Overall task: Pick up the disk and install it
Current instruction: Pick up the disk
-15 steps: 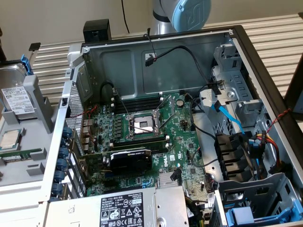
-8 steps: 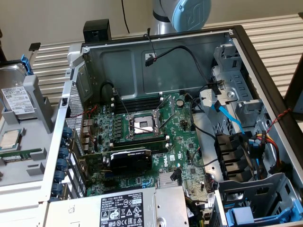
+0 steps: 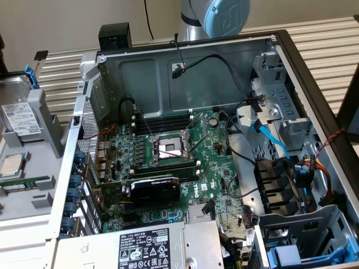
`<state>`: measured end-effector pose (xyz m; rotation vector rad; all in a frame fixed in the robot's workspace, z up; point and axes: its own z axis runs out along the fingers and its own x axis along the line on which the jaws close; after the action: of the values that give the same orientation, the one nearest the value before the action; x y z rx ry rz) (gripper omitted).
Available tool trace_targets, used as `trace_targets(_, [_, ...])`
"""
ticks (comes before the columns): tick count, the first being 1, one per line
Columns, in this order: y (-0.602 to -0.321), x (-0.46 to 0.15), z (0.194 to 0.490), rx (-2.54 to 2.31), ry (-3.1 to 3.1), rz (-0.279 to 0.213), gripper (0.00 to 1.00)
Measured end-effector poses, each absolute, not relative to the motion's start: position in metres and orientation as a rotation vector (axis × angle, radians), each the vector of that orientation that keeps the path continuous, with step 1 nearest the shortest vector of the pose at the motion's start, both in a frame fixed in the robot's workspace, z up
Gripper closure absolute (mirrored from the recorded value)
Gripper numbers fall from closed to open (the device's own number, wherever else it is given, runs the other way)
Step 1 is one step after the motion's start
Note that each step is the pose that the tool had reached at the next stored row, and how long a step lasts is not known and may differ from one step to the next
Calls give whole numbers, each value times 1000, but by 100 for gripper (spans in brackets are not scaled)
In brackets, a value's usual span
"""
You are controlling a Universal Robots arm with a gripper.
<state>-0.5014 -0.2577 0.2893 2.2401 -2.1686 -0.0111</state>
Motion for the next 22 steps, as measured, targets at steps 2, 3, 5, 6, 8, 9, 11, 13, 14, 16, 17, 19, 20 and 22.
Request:
trace_targets(2, [-258, -501, 288, 2240, -2169, -11, 17])
trace_targets(3, [-258, -501, 287, 2240, -2169, -11, 17])
trace_targets(5, [-258, -501, 286, 2241, -2169, -10, 17])
trace_targets(6, [-258, -501, 285, 2241, -2169, -10, 17])
trace_targets(8, [-258, -501, 285, 2240, -2169, -10, 9])
trace_targets(9, [-258, -501, 284, 2241, -2169, -10, 9])
trace_targets(11, [-258, -501, 284, 2241, -2169, -10, 2])
trace_targets(13, [-258, -501, 284, 2241, -2169, -10, 1])
trace_targets(14, [-258, -501, 284, 2241, -2169, -10, 1])
trace_targets(16, [-258, -501, 284, 2241, -2169, -10, 1])
trace_targets(17, [-258, -501, 284, 2241, -2169, -10, 1])
trace_targets(19, [-258, -501, 284, 2241, -2169, -10, 1])
trace_targets(20, [-258, -501, 284, 2241, -2169, -10, 1])
trace_targets(22, [-258, -501, 284, 2241, -2169, -10, 10])
